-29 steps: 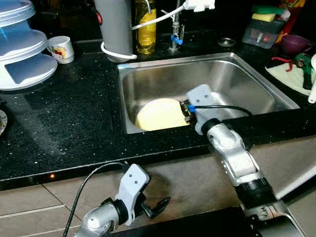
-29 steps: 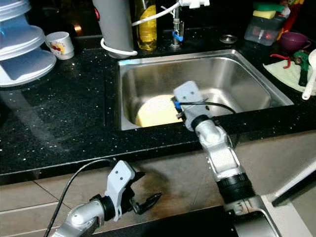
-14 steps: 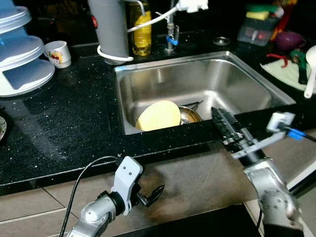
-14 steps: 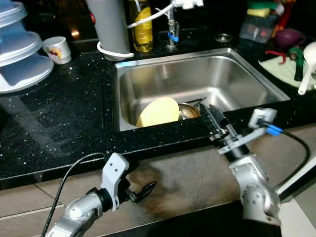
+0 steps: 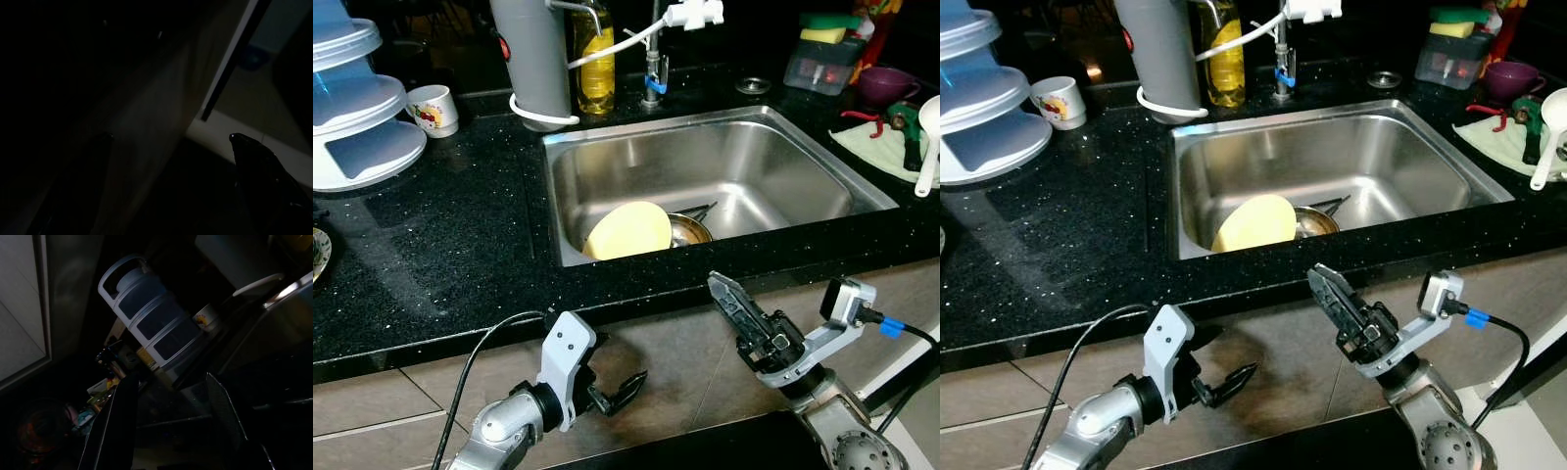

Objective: Kitchen organization

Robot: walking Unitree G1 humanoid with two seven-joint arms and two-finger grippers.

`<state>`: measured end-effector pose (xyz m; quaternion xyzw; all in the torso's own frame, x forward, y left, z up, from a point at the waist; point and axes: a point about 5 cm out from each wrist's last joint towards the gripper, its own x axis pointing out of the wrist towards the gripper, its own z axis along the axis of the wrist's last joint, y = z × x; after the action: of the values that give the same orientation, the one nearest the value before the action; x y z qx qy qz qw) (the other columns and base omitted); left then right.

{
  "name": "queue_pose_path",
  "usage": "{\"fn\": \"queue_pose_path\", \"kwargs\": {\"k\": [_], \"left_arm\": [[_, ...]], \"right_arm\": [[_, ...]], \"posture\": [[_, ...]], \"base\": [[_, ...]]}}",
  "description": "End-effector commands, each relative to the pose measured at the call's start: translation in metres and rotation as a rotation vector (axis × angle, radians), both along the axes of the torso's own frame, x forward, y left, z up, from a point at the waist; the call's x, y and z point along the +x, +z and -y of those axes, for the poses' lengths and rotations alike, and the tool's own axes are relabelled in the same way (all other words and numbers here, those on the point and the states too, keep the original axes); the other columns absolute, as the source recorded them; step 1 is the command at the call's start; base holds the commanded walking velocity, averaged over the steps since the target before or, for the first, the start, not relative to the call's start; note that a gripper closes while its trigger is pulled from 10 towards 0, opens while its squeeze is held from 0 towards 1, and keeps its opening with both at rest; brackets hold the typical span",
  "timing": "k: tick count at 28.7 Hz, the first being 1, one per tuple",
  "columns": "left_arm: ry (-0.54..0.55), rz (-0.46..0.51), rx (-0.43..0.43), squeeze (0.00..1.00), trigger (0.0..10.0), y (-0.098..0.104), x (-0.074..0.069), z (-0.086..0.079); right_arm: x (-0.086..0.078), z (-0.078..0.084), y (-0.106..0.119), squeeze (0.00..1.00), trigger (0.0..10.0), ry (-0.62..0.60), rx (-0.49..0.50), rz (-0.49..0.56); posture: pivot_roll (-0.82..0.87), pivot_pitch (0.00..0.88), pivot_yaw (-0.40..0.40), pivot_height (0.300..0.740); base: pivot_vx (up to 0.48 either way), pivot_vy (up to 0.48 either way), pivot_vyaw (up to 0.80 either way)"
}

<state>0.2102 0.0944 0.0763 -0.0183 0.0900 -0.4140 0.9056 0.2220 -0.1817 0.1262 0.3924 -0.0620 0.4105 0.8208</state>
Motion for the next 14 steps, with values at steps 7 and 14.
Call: {"fn": "queue_pose_path", "kwargs": {"k": [7, 14], "left_arm": [[-0.091, 0.031, -0.066, 0.00, 10.0, 0.025, -0.004, 0.010], [-0.078, 0.028, -0.023, 0.00, 10.0, 0.019, -0.002, 0.010]], "right_arm": [[0.009, 0.005, 0.004, 0.00, 10.0, -0.029, 0.016, -0.001], [0.021, 0.008, 0.003, 0.00, 10.0, -0.111, -0.050, -0.026]], "posture": [[0.07, 0.000, -0.008, 0.740], [0.06, 0.000, -0.009, 0.740]], "base": [[-0.080, 0.000, 0.00], [-0.300, 0.000, 0.00]]}}
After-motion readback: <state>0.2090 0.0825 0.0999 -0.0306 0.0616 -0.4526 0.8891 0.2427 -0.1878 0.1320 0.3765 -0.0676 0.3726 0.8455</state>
